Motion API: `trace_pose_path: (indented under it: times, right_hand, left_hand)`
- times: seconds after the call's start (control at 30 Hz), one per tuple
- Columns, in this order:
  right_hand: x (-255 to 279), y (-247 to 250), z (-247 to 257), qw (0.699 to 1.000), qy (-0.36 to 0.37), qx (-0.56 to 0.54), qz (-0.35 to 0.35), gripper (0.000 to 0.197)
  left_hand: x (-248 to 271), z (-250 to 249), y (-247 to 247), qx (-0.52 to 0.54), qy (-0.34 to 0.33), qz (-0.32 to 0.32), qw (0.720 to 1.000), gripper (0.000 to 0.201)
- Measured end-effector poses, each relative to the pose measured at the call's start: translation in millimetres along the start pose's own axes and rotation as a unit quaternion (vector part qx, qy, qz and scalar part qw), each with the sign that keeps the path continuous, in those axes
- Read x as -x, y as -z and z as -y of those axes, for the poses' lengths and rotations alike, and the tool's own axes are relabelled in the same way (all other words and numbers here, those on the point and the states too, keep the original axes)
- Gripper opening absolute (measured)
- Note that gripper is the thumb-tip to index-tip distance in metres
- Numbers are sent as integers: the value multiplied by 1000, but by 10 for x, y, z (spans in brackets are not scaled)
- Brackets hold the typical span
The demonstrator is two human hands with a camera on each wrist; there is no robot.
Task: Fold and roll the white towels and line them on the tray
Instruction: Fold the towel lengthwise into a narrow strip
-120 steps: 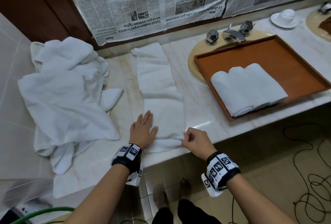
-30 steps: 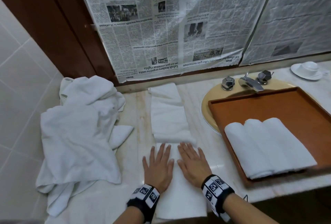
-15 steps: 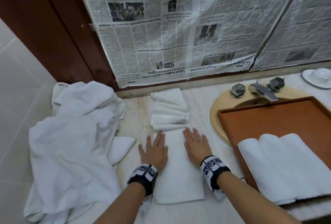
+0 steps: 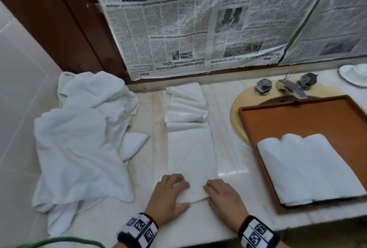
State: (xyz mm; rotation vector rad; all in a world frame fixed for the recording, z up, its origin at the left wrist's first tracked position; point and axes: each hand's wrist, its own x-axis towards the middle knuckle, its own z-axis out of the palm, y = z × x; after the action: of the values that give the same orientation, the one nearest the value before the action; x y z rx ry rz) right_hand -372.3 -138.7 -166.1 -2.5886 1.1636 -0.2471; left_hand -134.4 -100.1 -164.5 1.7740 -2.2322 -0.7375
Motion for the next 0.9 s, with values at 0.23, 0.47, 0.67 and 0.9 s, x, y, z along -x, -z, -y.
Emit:
trace_pose_path:
  times: [0.23,0.47,0.67,0.9]
  right_hand:
    - [-124,188,-134,991,-62,-94,70,29]
    - [-9,230,-248,985,-21,-112,126,27]
    - [81,202,-212,991,-29,-71,105,20]
    - [17,386,-270,958,-151,-233,67,2]
  left_hand:
    - [88,-444,-143,-94,58,-45,993,45]
    - [50,-628,-176,-64,161,-40,984,31]
    - [5,-545,60,94,186,-25,978,18]
    - [122,-361,77,206,225,-93,948,14]
